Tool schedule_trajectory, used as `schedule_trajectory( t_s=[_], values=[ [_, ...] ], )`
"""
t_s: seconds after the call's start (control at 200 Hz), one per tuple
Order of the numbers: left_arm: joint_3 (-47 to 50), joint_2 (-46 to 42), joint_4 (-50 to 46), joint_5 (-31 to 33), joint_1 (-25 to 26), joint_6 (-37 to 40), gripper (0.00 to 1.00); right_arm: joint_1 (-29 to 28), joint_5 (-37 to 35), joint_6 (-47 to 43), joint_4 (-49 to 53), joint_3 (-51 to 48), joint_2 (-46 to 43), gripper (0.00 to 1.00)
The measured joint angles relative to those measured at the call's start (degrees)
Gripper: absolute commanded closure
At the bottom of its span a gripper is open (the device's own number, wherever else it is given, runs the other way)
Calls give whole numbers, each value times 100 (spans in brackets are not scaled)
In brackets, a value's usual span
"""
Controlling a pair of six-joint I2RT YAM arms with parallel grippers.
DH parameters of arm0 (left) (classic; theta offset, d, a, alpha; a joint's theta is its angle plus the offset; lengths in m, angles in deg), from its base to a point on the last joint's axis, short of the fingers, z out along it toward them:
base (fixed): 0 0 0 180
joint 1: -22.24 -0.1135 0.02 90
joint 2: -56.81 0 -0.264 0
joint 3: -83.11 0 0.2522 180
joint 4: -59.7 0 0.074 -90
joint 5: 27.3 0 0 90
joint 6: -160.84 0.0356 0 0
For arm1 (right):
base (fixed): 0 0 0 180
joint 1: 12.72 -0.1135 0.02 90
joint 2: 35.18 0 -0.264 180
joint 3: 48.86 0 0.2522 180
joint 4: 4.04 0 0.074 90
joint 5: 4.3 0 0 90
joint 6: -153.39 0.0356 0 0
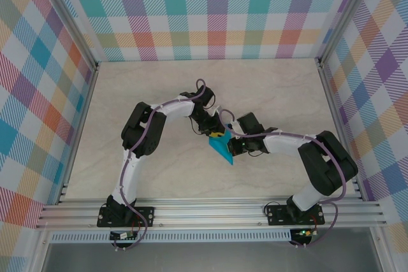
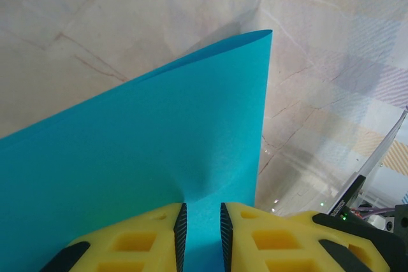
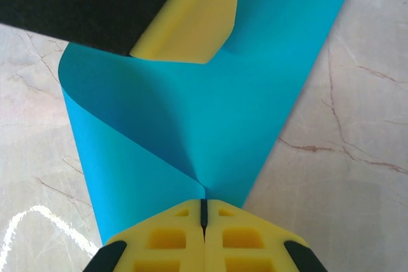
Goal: Fold a paper plane with a square sheet of paper (fold left side to right side)
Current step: Third fold the triangle at the center of the table.
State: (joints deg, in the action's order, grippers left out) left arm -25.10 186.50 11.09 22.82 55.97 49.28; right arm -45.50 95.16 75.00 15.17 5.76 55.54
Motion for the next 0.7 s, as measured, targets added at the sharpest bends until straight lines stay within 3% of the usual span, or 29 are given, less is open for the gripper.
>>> schedule_trajectory(
  t_s=[0.7],
  values=[
    [0,0,4,4,7,0,76,55,28,-2,-11,96,142,100]
  ],
)
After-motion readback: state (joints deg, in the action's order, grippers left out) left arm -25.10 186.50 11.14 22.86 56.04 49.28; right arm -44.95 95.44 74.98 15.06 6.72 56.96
